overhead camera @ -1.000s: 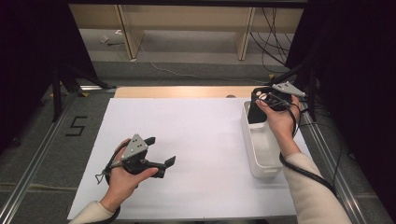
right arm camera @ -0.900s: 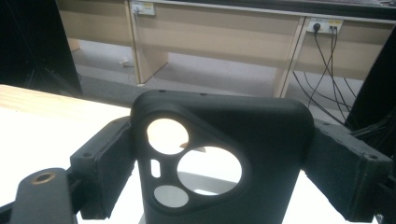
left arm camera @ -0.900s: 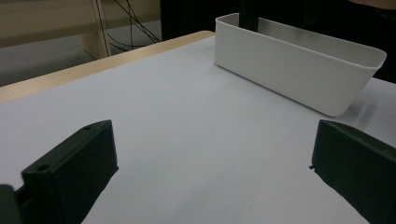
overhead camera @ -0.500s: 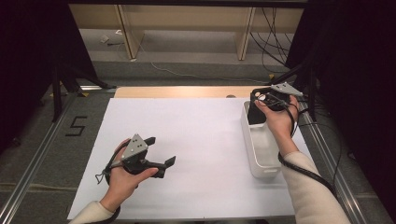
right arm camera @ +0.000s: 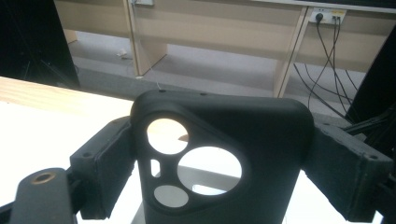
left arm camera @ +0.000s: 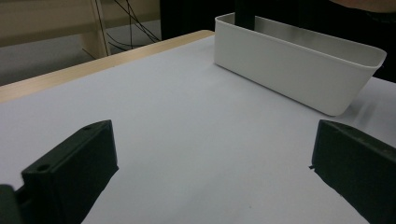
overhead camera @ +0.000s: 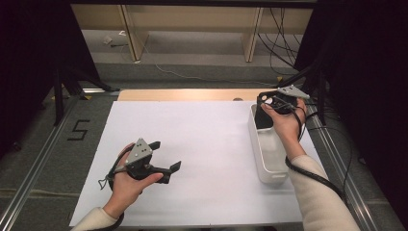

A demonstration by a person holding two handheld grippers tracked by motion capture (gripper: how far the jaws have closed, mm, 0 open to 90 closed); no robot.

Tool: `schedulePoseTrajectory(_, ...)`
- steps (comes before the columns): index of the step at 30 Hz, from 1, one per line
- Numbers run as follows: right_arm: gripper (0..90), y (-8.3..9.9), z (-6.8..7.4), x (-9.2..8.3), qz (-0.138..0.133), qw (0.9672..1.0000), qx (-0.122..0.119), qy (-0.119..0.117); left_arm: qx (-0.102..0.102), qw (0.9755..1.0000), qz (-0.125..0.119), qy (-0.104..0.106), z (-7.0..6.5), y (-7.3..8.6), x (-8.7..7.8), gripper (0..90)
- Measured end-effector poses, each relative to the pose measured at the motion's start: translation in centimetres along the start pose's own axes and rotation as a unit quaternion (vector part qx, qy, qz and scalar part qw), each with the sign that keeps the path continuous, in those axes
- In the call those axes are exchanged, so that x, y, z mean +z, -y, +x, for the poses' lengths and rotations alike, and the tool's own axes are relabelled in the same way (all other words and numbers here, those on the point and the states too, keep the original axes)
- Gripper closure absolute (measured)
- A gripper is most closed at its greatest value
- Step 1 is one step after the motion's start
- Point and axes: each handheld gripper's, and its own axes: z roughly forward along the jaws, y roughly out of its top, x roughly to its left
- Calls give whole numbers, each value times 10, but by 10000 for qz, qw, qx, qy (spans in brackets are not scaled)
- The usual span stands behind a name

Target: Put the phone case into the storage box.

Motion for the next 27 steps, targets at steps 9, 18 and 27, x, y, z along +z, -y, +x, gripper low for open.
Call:
schedulePoseTrajectory(9,152,1,0,3,55,10000,-18,9,-1,10000,3,6,0,0,0,0)
schedulePoseTrajectory(18,151,3,-1,8,98,9999,2,22,-1,10000,3,-3,0,0,0,0)
schedulePoseTrajectory(27,151,4,-1,11,143,9999,17,30,-1,10000,8,7,0,0,1,0)
